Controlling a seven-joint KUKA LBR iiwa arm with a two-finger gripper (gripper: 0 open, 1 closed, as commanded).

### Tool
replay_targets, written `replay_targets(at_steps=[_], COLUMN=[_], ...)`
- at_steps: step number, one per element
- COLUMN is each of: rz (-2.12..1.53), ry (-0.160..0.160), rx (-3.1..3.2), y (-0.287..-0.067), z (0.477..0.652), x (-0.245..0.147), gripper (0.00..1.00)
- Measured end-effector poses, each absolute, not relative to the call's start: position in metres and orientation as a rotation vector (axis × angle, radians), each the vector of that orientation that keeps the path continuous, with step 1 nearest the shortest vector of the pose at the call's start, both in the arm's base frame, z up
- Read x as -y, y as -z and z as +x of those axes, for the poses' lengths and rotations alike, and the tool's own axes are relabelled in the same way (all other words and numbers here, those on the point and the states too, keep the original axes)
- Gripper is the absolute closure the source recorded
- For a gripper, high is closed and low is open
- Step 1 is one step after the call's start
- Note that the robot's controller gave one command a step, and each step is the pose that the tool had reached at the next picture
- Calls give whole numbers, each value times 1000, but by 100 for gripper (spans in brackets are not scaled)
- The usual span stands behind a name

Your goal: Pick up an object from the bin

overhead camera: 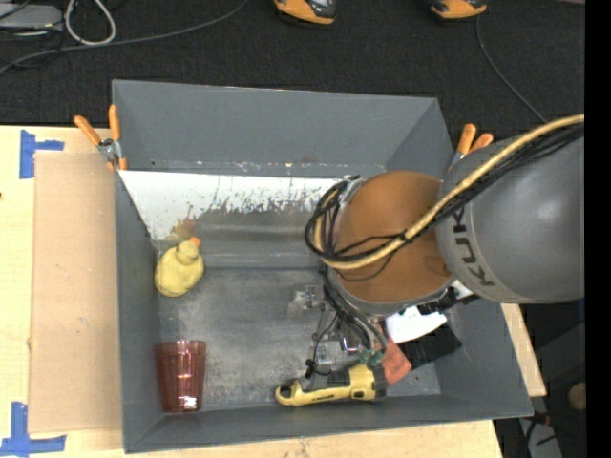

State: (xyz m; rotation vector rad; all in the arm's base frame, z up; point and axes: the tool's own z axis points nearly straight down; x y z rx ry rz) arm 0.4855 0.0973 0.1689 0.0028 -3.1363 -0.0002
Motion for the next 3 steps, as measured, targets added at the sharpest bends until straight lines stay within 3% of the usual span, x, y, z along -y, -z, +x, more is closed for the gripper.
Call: replay_targets(at_steps=[1,2,3], rz=[-3,182,487], ry=[1,1,5], rx=[3139,3135,3111], y=[-170,-97,-103], z=[486,474,473], x=[-97,-43,-18], gripper=[0,0,0])
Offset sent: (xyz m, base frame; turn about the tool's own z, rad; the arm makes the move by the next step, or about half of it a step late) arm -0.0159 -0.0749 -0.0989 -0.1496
